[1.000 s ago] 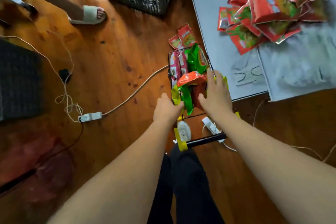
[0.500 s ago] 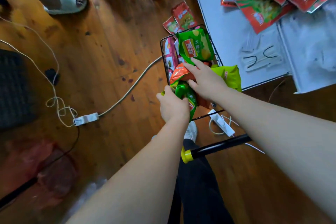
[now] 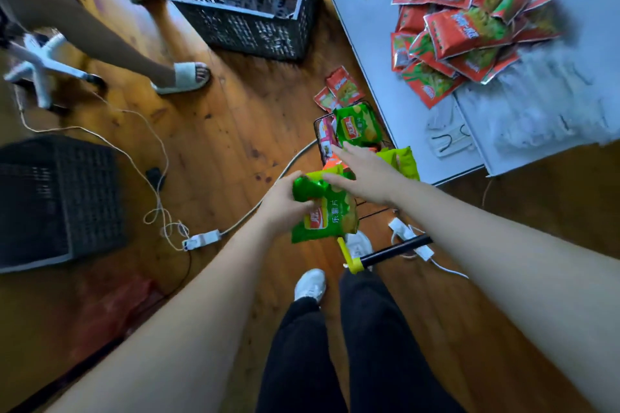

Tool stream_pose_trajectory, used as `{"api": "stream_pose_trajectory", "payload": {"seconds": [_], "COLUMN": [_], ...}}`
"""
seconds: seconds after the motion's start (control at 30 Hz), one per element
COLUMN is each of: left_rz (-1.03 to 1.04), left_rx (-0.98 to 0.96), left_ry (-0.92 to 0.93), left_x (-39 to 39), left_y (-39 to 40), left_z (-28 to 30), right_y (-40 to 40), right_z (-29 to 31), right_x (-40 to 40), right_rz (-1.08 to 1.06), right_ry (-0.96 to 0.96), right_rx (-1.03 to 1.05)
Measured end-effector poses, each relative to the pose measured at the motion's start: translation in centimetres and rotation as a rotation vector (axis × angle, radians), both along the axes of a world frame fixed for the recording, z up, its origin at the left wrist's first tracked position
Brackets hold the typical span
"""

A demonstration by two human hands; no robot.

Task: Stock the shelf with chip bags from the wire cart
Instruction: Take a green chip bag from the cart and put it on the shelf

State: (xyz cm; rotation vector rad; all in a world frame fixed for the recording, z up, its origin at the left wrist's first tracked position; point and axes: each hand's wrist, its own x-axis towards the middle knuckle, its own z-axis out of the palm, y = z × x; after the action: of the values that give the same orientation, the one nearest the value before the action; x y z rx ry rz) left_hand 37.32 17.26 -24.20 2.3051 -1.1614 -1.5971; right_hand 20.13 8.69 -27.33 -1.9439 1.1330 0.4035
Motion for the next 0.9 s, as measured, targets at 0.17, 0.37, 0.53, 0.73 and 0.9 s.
{"api": "stream_pose_trajectory", "payload": {"seconds": [0.17, 0.37, 0.53, 0.73, 0.9], "left_rz": [-0.426, -0.615, -0.346, -0.572, -0.694], "left_rx": [-0.085, -0.484, -0.638, -0.399, -0.402], "left_ry": [0.139, 0.261, 0.502, 0.716, 0.753], "left_x": [0.2, -3.0, -9.2, -23.6, -35.2], "left_y": [-1.8, -0.7, 2.1, 9.5, 15.3], "left_z": [13.0, 25.6, 31.2, 35.2, 36.6], "right_y": [3.2, 8.9, 17.7, 27.1, 35.2], "right_z": [13.5, 27.5, 32.5, 38.6, 41.2], "right_x": [-0.2, -5.6, -13.1, -20.6, -30.0], "right_rz": [0.205, -0.426, -1.173, -1.636, -1.831], "right_ry": [0.031, -0.277, -0.606, -0.836, -0.866], "right_rx": [-0.153, -0.027, -0.137, -0.299, -0.442]}}
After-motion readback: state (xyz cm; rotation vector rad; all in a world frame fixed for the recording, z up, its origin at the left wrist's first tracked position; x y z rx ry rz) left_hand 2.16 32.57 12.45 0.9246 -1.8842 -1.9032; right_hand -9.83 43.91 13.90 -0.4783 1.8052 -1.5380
